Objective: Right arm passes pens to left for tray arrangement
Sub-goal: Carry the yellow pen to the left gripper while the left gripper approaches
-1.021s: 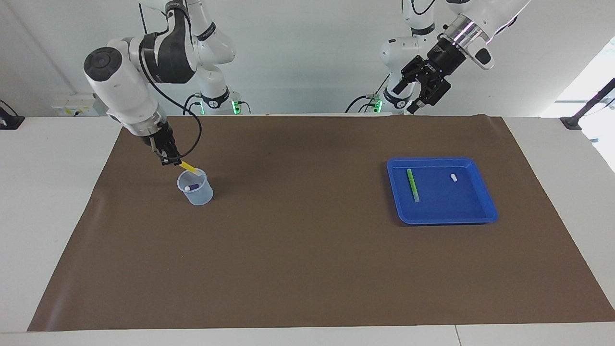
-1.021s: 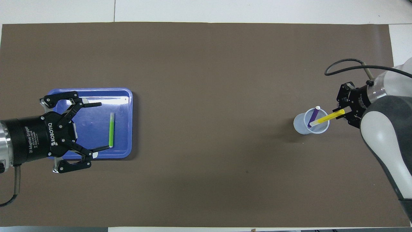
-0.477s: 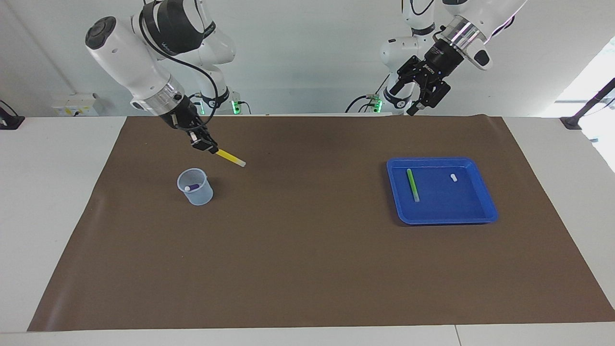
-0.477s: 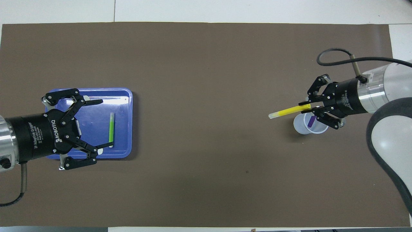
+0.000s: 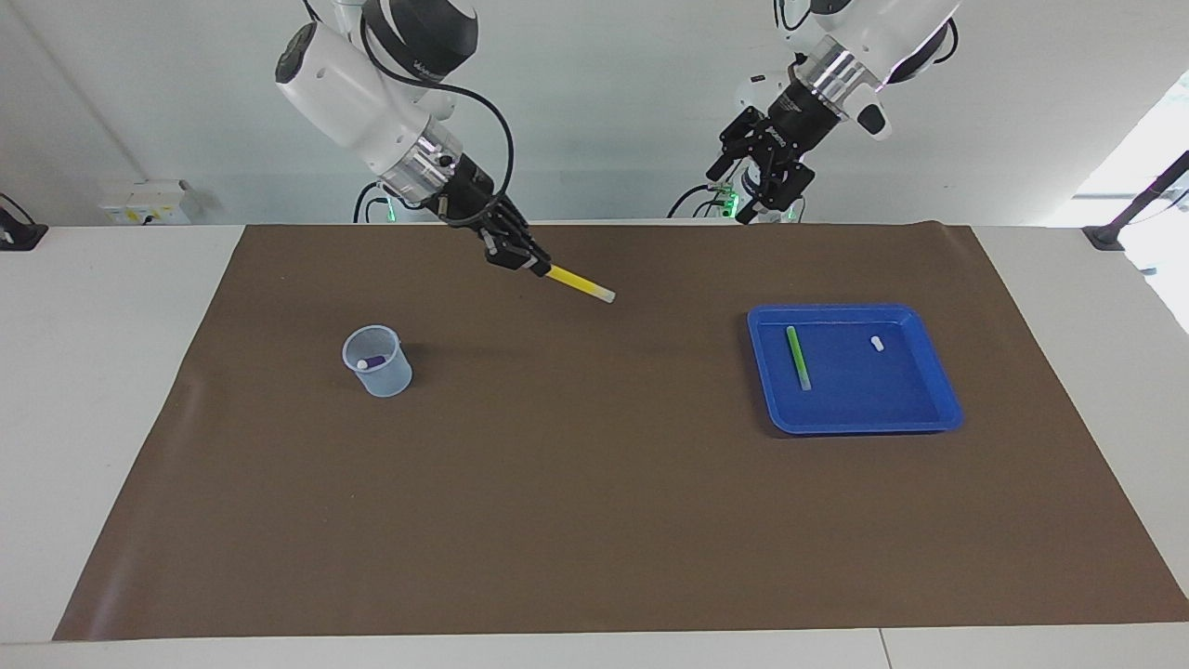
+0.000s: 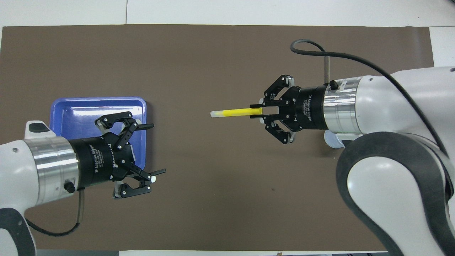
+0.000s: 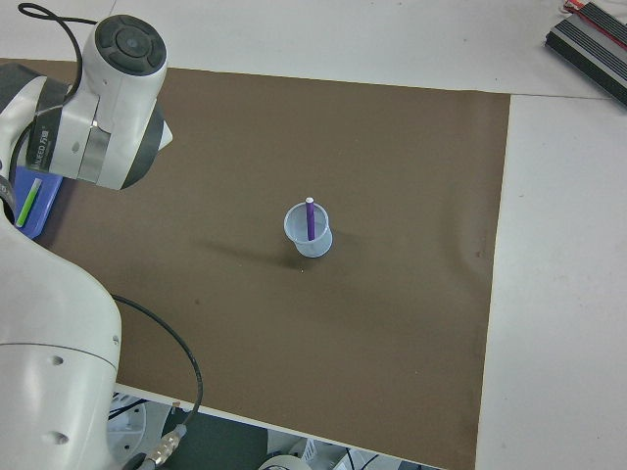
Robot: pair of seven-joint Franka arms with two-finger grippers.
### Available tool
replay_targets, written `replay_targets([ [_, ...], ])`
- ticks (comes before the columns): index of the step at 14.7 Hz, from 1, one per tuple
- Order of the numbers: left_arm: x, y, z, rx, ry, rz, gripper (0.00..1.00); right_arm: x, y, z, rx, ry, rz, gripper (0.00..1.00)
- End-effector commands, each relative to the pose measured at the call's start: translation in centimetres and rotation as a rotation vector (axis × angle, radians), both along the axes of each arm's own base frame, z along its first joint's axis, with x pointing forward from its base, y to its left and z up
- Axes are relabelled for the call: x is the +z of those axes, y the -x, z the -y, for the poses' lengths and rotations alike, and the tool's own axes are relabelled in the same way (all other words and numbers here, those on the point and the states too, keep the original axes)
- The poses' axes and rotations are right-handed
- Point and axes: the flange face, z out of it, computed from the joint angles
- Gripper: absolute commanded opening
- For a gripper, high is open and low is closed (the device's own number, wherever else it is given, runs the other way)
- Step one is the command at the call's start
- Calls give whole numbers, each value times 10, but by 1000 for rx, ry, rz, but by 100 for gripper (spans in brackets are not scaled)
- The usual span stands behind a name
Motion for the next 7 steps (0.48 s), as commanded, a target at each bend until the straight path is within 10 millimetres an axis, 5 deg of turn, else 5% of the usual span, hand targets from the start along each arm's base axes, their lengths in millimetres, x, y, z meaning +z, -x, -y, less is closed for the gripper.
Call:
replay_targets([
  [1, -3, 16, 26, 1, -78, 25, 100, 6, 9, -33, -51, -65, -42, 0],
  [7, -4, 7, 34, 8, -119, 124, 100, 11, 24, -66, -71, -114, -68, 0],
])
